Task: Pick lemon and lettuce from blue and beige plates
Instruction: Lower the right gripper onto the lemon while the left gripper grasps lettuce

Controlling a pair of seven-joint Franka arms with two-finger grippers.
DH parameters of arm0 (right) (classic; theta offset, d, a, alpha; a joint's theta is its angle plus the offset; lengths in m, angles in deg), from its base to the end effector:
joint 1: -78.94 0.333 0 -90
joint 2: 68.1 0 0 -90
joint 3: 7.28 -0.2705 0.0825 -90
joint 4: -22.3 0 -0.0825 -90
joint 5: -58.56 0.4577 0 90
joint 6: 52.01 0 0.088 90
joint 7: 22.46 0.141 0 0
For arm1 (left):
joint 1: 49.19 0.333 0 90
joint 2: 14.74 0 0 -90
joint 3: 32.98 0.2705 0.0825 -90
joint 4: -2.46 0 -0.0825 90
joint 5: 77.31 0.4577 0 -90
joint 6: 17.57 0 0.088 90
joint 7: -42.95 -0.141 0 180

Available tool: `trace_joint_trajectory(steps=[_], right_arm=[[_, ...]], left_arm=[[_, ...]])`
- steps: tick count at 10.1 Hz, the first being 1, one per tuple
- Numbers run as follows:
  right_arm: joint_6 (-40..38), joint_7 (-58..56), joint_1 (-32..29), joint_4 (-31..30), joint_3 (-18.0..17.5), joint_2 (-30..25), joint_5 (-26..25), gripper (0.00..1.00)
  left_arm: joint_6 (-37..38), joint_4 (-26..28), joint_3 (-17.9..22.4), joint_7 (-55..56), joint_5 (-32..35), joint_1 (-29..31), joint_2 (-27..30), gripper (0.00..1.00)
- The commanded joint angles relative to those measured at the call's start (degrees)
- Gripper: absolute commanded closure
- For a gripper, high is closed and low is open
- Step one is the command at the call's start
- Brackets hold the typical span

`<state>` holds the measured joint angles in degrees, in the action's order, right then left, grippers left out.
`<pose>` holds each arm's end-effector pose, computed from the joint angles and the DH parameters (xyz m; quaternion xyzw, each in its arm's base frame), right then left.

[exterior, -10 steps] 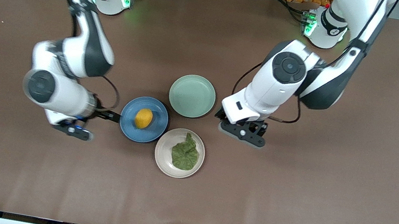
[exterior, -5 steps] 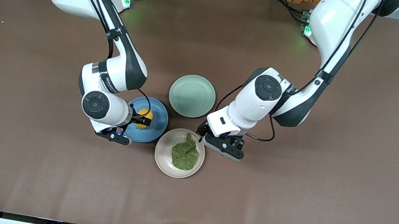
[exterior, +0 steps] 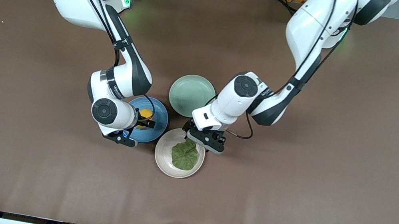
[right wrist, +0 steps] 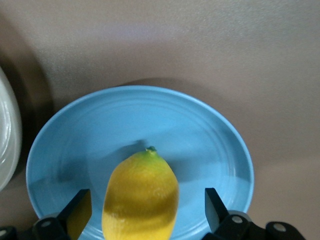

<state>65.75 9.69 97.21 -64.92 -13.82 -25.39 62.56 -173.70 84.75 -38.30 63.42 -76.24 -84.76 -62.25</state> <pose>0.6392 0.2991 0.0925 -0.9878 0.0937 0.1243 0.0111 0.6127 -0.5168 0.1401 0.9602 -0.1577 0.1848 0.1378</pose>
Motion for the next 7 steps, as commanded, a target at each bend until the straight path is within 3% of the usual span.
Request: trace_joint_trajectory(steps=[1, 4, 6, 7], right_arm=[[0.62, 0.89, 0.54, 0.65, -0.05, 1.14, 3.12, 0.13], [0.27, 0.98, 0.54, 0.82, -0.05, 0.88, 3.13, 0.82], [-1.38, 0.2, -0.25, 1.96, 0.03, -1.3, 3.13, 1.0], [-5.92, -0.16, -1.56, 4.05, -0.05, -2.62, 3.22, 1.0]], left_arm=[[-1.45, -1.69, 2.07, 2.03, 1.66, -1.7, -2.14, 0.0], [-6.29, -1.69, 4.07, 2.03, 1.57, -4.58, -5.39, 0.0], [-6.73, -2.74, 5.49, 2.21, 1.57, -6.09, -7.06, 0.0], [-6.73, -3.36, 5.49, 2.21, 1.57, -6.09, -7.68, 0.0]])
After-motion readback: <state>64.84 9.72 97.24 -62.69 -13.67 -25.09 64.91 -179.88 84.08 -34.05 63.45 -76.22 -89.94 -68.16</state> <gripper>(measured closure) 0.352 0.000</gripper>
